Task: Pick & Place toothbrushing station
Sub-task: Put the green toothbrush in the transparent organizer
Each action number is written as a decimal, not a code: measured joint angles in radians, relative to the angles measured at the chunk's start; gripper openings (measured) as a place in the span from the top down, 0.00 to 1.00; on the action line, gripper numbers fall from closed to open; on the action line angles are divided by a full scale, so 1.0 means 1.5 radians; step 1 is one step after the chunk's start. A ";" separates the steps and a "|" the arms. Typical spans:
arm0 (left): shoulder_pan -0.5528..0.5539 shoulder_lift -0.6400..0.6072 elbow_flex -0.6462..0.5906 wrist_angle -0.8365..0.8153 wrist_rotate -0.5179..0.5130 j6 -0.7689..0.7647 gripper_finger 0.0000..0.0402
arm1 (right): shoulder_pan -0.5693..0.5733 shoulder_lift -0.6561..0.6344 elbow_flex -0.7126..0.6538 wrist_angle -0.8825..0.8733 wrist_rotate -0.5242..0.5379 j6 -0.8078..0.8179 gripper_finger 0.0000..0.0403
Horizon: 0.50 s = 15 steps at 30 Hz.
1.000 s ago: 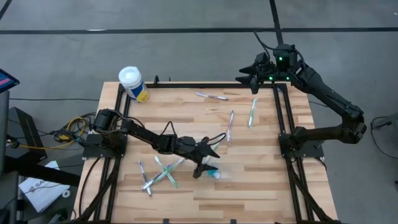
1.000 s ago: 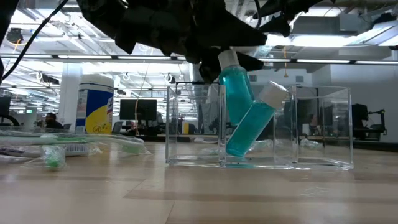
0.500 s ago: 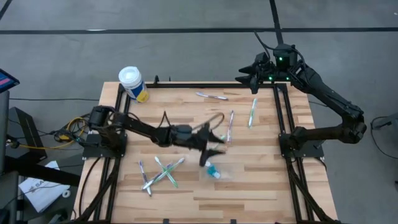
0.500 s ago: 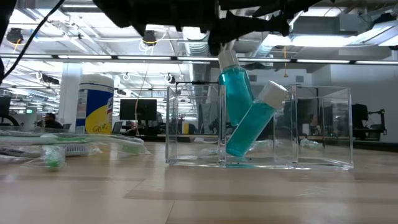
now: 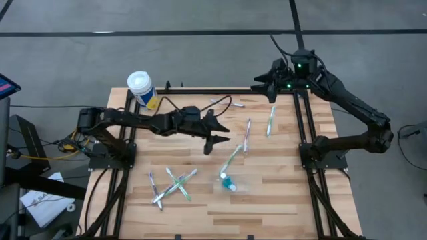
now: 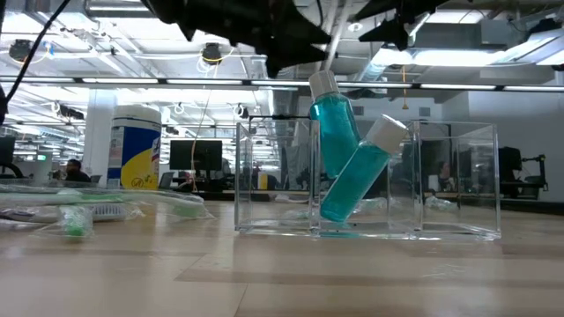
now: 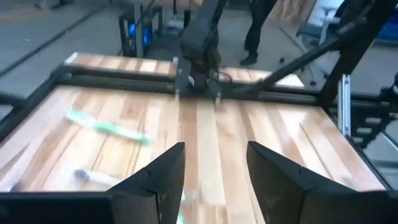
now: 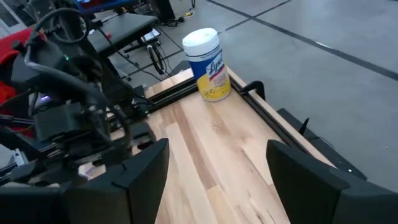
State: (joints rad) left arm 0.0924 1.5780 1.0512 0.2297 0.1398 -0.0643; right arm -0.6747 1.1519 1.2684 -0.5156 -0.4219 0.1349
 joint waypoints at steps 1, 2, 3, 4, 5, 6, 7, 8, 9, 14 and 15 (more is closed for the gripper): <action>-0.002 -0.009 0.000 -0.010 0.000 0.000 0.59 | 0.004 0.000 0.000 0.000 0.000 0.001 0.36; -0.007 -0.018 0.000 -0.018 -0.001 0.000 0.60 | 0.007 0.000 0.000 0.000 0.000 0.003 0.36; -0.015 -0.028 0.000 -0.027 -0.005 0.000 0.61 | 0.010 0.000 0.000 0.001 0.000 0.007 0.36; -0.024 -0.035 0.000 -0.039 -0.010 0.000 0.63 | 0.011 0.000 0.000 0.001 0.000 0.011 0.36; -0.034 -0.039 0.000 -0.054 -0.020 -0.001 0.65 | 0.014 0.000 0.000 0.001 0.000 0.015 0.36; -0.045 -0.040 0.001 -0.070 -0.035 -0.010 0.68 | 0.015 0.000 0.000 0.001 0.000 0.015 0.36; -0.057 -0.042 0.000 -0.093 -0.052 -0.020 0.73 | 0.014 0.000 0.000 0.001 0.000 0.015 0.36; -0.068 -0.043 -0.001 -0.110 -0.068 -0.033 0.78 | 0.014 0.000 0.000 0.001 0.000 0.015 0.36; -0.080 -0.044 0.000 -0.115 -0.085 -0.047 0.85 | 0.013 0.000 0.000 0.001 0.000 0.016 0.36; -0.112 -0.045 0.000 -0.133 -0.114 -0.100 0.98 | 0.013 0.000 0.000 0.001 0.000 0.016 0.40; -0.113 -0.045 0.000 -0.130 -0.119 -0.100 0.99 | 0.013 0.000 0.000 0.001 0.000 0.016 0.41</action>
State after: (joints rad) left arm -0.0770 1.5105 1.0512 0.0344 -0.0384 -0.2146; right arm -0.6548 1.1519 1.2682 -0.5148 -0.4217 0.1585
